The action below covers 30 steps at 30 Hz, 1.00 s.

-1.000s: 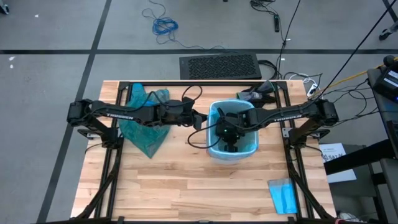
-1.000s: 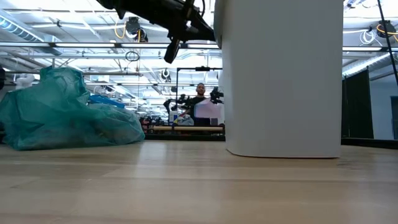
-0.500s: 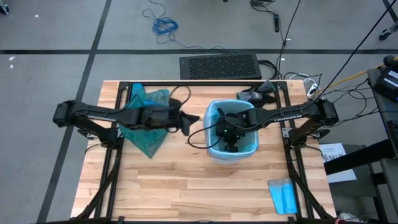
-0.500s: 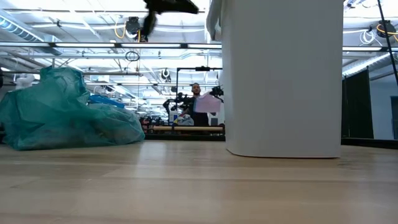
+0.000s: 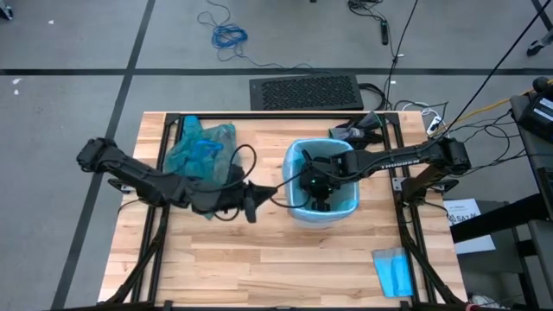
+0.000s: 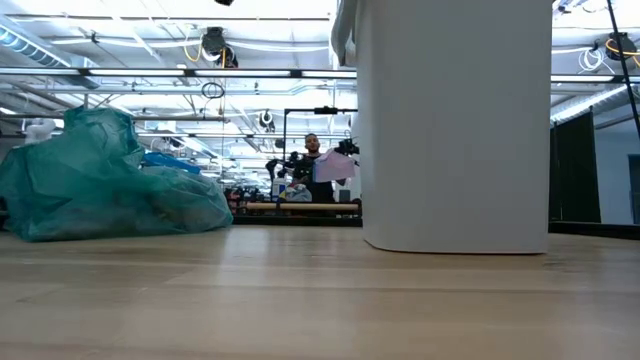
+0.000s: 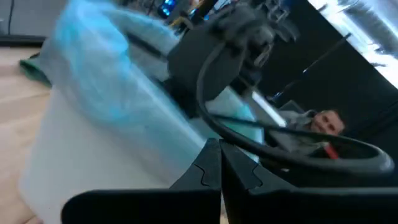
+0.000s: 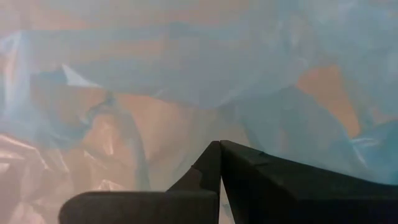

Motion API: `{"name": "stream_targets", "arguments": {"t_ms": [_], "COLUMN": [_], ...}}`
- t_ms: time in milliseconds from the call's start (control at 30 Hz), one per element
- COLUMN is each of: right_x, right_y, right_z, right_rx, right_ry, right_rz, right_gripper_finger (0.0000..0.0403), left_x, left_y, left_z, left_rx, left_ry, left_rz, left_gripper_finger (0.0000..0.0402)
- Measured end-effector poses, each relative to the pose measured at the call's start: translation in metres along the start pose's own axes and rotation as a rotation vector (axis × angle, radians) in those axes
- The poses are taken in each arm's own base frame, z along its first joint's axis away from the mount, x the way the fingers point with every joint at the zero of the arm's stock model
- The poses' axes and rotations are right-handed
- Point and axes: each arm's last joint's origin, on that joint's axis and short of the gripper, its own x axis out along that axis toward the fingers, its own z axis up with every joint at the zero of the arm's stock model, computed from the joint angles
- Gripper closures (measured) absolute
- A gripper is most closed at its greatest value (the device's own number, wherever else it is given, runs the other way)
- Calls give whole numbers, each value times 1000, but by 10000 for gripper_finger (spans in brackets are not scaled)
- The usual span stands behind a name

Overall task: Place trash/remove bag and relplace
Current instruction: Insert the new blue trash bag into the trash bin

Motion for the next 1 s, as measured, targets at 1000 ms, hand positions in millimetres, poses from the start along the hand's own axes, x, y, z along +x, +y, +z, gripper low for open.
{"name": "stream_targets", "arguments": {"t_ms": [1000], "right_x": [-10], "right_y": [7], "right_z": [-4], "right_rx": [-14], "right_ry": [14], "right_rz": [28], "right_gripper_finger": [403], "left_x": [50], "left_y": [7], "left_z": [-81], "left_rx": [-139], "left_ry": [67], "left_rz": [-25], "left_gripper_finger": [402]}}
